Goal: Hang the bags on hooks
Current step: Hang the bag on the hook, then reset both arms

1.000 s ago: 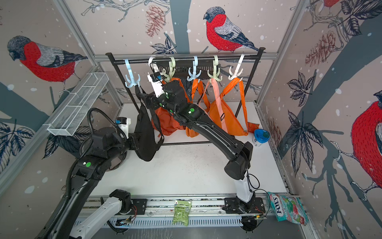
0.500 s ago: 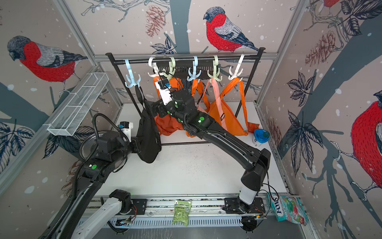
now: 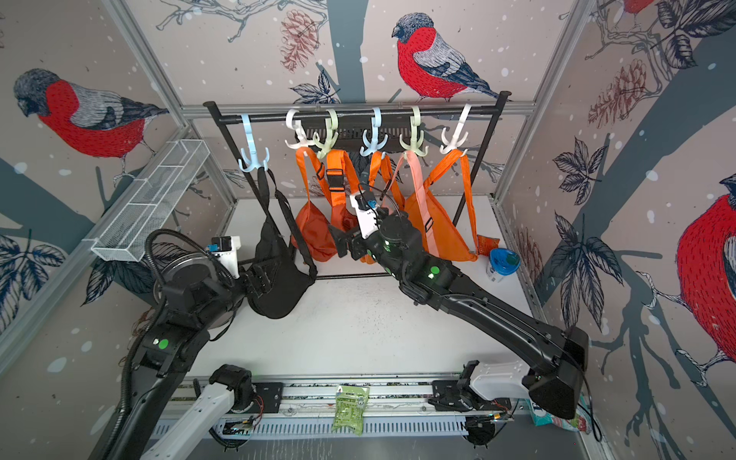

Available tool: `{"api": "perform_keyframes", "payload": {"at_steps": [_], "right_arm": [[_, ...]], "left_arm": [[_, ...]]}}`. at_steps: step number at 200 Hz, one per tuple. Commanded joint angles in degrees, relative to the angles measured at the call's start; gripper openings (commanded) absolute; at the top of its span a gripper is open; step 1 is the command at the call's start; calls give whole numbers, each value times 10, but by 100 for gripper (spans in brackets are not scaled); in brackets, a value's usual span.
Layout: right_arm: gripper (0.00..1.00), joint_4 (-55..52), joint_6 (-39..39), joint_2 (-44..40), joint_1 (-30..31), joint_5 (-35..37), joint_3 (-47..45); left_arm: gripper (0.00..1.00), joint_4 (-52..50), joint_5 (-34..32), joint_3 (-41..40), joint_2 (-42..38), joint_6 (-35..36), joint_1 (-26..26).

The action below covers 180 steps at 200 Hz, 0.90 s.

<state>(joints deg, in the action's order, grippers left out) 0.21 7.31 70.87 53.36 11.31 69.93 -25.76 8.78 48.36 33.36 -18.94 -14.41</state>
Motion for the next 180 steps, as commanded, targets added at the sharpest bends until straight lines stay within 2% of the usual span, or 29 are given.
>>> {"api": "perform_keyframes", "payload": {"at_steps": [1, 26, 31, 59, 66, 81, 97, 119, 134, 143, 180], "right_arm": [[100, 33, 3, -45, -10, 22, -52], [100, 35, 10, -91, -39, 25, -109], [100, 34, 13, -99, -45, 23, -117], [100, 32, 12, -134, -69, 29, -158], [100, 32, 11, -141, -73, 37, -166], [100, 31, 6, -154, -78, 53, -183], [99, 38, -3, -172, -80, 72, -209], [99, 55, -20, -200, -82, 105, -247], [100, 57, -23, -220, -85, 136, -272], [100, 65, -25, -235, -89, 155, -291], [99, 67, 1, -300, -135, 192, -365]], "left_arm": [[79, 56, 20, 6, -25, 42, 0], [81, 106, 69, -4, -46, 54, 0], [86, 108, 73, -4, -44, 55, 0], [92, 122, 120, -4, -19, 52, -3], [98, 133, 125, -11, -15, 44, -8], [98, 161, 112, -40, -12, 27, -37], [98, 187, 44, -75, -7, 24, -112], [98, 207, -112, -105, 13, 46, -244], [97, 216, -215, -114, 35, 69, -306], [97, 219, -263, -116, 47, 75, -321], [96, 268, -365, -160, 59, 84, -322]]}}
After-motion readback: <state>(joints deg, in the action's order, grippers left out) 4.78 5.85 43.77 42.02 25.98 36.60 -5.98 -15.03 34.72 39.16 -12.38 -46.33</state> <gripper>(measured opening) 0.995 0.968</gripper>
